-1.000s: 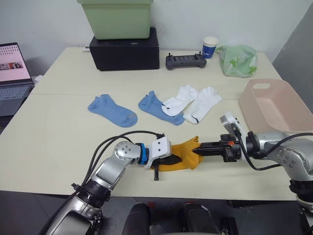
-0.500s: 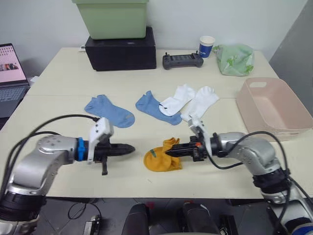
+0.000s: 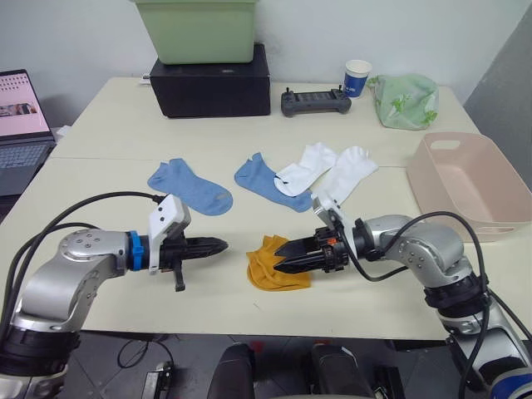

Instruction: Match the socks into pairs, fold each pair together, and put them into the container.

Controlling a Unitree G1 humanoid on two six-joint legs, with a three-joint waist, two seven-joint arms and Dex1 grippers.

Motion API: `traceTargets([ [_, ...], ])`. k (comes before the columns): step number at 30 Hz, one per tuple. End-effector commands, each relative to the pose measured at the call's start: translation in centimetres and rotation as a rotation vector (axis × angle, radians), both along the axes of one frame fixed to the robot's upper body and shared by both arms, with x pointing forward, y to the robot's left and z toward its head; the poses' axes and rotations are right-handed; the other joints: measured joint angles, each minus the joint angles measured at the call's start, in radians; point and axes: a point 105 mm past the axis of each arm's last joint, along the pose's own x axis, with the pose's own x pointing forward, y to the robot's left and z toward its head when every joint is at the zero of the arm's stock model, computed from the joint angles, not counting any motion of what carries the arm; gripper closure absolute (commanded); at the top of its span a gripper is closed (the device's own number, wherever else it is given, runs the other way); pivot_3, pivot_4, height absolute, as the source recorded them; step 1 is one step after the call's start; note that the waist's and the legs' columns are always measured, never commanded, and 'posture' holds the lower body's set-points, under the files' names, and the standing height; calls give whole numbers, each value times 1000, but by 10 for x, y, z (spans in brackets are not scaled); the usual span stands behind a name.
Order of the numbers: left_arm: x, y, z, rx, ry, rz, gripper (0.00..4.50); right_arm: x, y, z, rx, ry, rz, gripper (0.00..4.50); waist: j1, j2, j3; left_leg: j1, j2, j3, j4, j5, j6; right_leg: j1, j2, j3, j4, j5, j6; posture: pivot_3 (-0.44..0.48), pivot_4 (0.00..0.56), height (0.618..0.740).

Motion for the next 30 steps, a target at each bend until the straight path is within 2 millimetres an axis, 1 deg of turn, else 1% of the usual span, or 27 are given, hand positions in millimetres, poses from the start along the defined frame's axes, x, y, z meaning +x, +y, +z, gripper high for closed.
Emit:
traceTargets([
  [1,3,-25,17,-77,-102,-67,4500,11,-6,5,-16,-184,-48,2732,0,0,0,0,0,0,0,0,0,0,0,0,0,0,0,0,150,740],
  [3,-2,-40,18,-115,-98,-118,4500,18,-12,-6,-55,-266,-77,3137,0,0,0,-1,-1,1,0,0,0,0,0,0,-1,0,0,0,150,740],
  [6,-7,-53,16,-136,-83,-152,4500,20,-15,-18,-83,-318,-74,4175,-1,0,0,-2,0,1,0,0,0,-1,0,0,-1,0,0,0,150,740],
  [7,-8,-58,6,-104,-90,-168,4500,20,-14,-24,-87,-317,-77,4485,-3,0,0,-2,0,1,0,0,0,-1,0,1,-1,0,0,0,150,740],
  [8,-9,-63,-6,-60,-89,-188,4500,20,-12,-32,-104,-322,-75,4485,-4,0,0,-1,0,1,0,0,0,-1,0,1,0,0,0,0,150,740],
  [10,-2,-65,-33,34,-104,-168,4500,23,-8,-47,-134,-343,-91,4485,-4,0,0,0,-1,1,0,0,0,0,1,1,1,0,0,0,150,740],
  [13,6,-57,-54,105,-109,-123,4500,24,-7,-57,-160,-361,-81,4485,-4,0,0,0,-1,1,1,0,0,0,3,1,1,0,0,0,150,740],
  [16,5,-45,-75,176,-69,-106,4500,20,-10,-63,-194,-369,-50,4485,0,0,0,0,0,1,1,0,0,-1,3,1,1,0,0,0,150,740],
  [18,3,-41,-82,198,-60,-115,4500,18,-15,-57,-182,-334,-63,4485,0,0,0,0,0,0,1,0,0,0,2,1,1,0,0,0,150,740],
  [21,-1,-44,-83,181,-51,-127,4500,18,-20,-36,-108,-252,-133,4485,-1,0,0,1,0,0,1,0,0,1,2,1,1,0,0,0,150,740],
  [22,-2,-44,-84,181,-49,-130,4500,22,-29,-30,-114,-209,-186,4316,-1,0,0,1,0,0,1,0,0,1,2,1,1,0,0,0,150,740],
  [24,-4,-42,-84,183,-48,-132,4500,25,-42,-26,-142,-155,-253,3927,0,0,0,1,0,0,1,0,0,1,2,1,1,0,0,0,150,740],
  [25,-4,-42,-85,182,-48,-131,4500,25,-45,-25,-155,-138,-273,3564,0,0,-1,1,0,0,1,0,0,2,1,0,1,0,0,0,150,740],
  [27,-5,-40,-84,185,-52,-130,4500,20,-55,-29,-204,-18,-307,2890,-1,0,-1,1,0,0,1,0,0,2,1,0,1,0,0,0,150,740],
  [28,-5,-39,-84,186,-54,-130,4500,18,-58,-32,-224,15,-324,2511,-1,0,-1,1,0,0,0,0,0,2,0,1,1,0,0,0,150,740],
  [30,-4,-39,-83,185,-57,-128,4500,17,-57,-36,-236,110,-355,1858,-4,0,-1,2,0,1,0,0,0,2,1,1,1,0,0,0,150,740],
])
